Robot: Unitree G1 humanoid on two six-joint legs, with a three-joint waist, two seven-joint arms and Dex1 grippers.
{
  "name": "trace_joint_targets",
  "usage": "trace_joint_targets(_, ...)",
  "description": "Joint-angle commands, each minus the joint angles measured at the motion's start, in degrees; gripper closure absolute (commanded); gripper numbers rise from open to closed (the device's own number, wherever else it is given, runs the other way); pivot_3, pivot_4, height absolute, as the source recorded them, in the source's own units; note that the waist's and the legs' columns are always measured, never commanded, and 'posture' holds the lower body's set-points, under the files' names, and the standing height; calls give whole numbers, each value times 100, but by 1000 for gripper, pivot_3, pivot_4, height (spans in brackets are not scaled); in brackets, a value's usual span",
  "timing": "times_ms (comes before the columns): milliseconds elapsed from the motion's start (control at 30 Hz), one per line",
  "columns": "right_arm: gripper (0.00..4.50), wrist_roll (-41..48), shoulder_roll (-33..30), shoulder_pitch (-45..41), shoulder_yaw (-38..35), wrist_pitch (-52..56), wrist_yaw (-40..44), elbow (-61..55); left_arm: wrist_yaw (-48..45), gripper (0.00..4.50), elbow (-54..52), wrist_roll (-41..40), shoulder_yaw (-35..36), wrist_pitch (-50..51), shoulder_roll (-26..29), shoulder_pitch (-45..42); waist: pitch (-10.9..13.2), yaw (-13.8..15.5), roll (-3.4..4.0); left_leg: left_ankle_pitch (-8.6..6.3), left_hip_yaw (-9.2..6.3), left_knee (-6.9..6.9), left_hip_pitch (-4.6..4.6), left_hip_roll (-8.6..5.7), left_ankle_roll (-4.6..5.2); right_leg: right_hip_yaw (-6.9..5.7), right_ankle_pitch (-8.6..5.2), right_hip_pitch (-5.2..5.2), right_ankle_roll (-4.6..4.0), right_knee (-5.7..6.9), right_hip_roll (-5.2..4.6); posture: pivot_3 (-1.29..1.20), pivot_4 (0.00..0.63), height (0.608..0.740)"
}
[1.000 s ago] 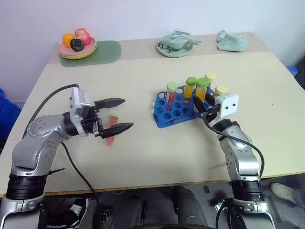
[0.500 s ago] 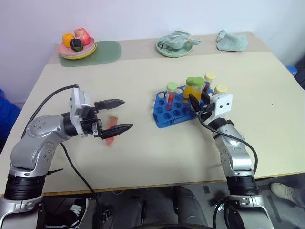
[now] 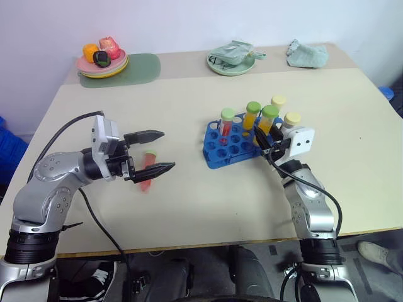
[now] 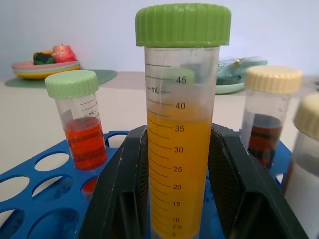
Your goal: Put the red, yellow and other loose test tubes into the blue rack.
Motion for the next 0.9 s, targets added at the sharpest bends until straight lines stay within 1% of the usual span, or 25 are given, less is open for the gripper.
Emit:
trace_joint_targets(33,2850,169,91,72,51,-22,61,-351,-7,0,-171,-53,130,-39,52,-72,0,-5,0,0,0,0,0,0,0,0,0,0,0,0,0,0,150,740)
trace_joint_targets(67,2850,228,92,76,53,-21,125,-357,-8,0,-169,-53,130,-37,54,-76,0,-11,0,0,0,0,0,0,0,0,0,0,0,0,0,0,150,740)
trace_joint_targets(100,2606,376,105,80,36,15,228,-372,-7,0,-169,-56,132,-33,55,-77,0,-15,0,0,0,0,0,0,0,0,0,0,0,0,0,0,150,740)
trace_joint_targets(167,2050,352,60,67,35,4,250,-373,-5,0,-170,-53,130,-32,57,-81,0,-17,0,0,0,-2,1,1,0,0,0,0,0,0,2,0,150,740)
trace_joint_targets(233,1136,190,-20,41,63,-72,228,-348,6,0,-173,-56,133,-25,55,-79,0,-9,0,0,0,-2,1,1,0,0,0,-1,0,0,2,0,150,740)
trace_joint_targets(300,105,218,-111,45,73,-87,362,-356,14,0,-183,-52,132,-26,53,-67,0,2,0,0,0,-1,0,0,0,0,0,0,0,0,1,0,150,740)
trace_joint_targets(367,41,330,-213,65,16,-48,492,-396,17,0,-188,-50,132,-28,53,-55,0,2,0,0,0,-1,1,0,0,0,0,1,0,0,1,0,150,740)
trace_joint_targets(533,41,607,-947,364,-354,85,1025,-730,-50,0,-100,20,182,-93,131,47,0,21,1,0,0,-1,-1,0,0,0,0,1,0,-1,1,0,150,740)
trace_joint_targets(600,41,948,-1329,620,-578,355,1339,-1058,-50,0,-21,38,216,-103,158,68,1,22,1,0,1,-1,-1,0,0,0,0,1,0,-3,1,0,150,740)
trace_joint_targets(733,41,2056,-2231,1091,-1298,1085,2116,-1765,-52,0,134,172,219,-195,190,78,1,32,1,-1,2,0,0,1,1,0,0,4,0,-5,1,0,150,740)
trace_joint_targets(800,41,2834,-2785,1179,-1654,1700,2586,-1959,6,0,197,276,190,-175,217,54,1,33,1,-2,3,1,1,2,3,1,0,8,0,-6,0,0,150,740)
trace_joint_targets(900,41,3531,-3715,833,-1780,2398,3500,-1828,322,0,177,375,177,64,229,19,1,23,0,-3,5,3,7,7,6,2,0,13,0,-11,0,0,150,740)
